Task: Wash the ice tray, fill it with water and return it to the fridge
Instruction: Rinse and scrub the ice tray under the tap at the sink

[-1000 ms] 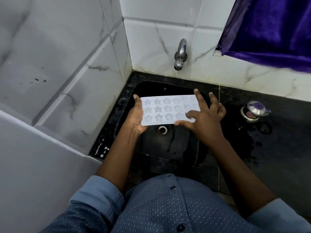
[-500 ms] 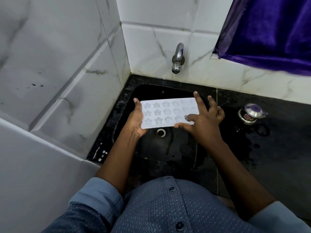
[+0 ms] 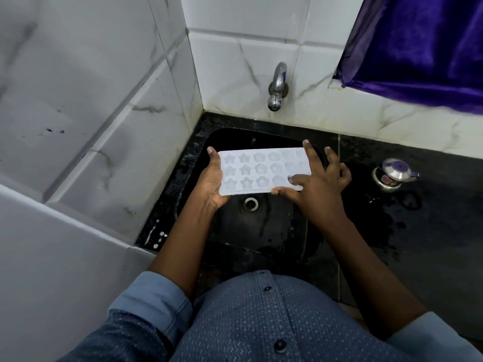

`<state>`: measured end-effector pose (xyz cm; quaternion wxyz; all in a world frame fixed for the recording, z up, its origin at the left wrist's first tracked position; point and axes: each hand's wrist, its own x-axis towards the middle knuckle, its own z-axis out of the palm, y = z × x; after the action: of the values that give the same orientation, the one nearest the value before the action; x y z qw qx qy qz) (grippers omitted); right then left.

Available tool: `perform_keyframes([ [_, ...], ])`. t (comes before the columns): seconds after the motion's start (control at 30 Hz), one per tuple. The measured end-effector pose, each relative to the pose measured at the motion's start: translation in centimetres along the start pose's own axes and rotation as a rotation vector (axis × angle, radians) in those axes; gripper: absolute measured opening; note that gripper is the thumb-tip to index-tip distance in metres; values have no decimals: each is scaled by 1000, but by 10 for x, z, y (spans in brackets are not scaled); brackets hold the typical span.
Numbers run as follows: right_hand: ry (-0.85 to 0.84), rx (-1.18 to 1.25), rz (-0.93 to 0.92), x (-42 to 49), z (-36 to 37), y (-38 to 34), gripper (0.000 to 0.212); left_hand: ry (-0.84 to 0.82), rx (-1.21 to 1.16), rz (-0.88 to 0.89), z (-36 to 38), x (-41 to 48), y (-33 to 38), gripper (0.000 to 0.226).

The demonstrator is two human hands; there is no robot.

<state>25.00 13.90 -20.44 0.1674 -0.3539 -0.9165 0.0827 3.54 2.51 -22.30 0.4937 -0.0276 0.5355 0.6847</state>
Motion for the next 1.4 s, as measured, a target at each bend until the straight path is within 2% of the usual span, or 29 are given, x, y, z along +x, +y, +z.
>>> perform_keyframes([
  [0.77, -101, 119, 34, 4, 8, 1, 43, 36, 42, 12, 3, 5, -3, 94],
  [0.93, -202, 81, -99, 2, 12, -7, 20, 44, 45, -7, 3, 5, -6, 96],
  [1.17, -298, 29, -109, 5, 5, -12, 28, 57, 31, -34, -3, -1, -6, 91],
  [1.4, -310, 12, -86, 3, 2, -15, 34, 58, 10, -6, -4, -5, -2, 90],
])
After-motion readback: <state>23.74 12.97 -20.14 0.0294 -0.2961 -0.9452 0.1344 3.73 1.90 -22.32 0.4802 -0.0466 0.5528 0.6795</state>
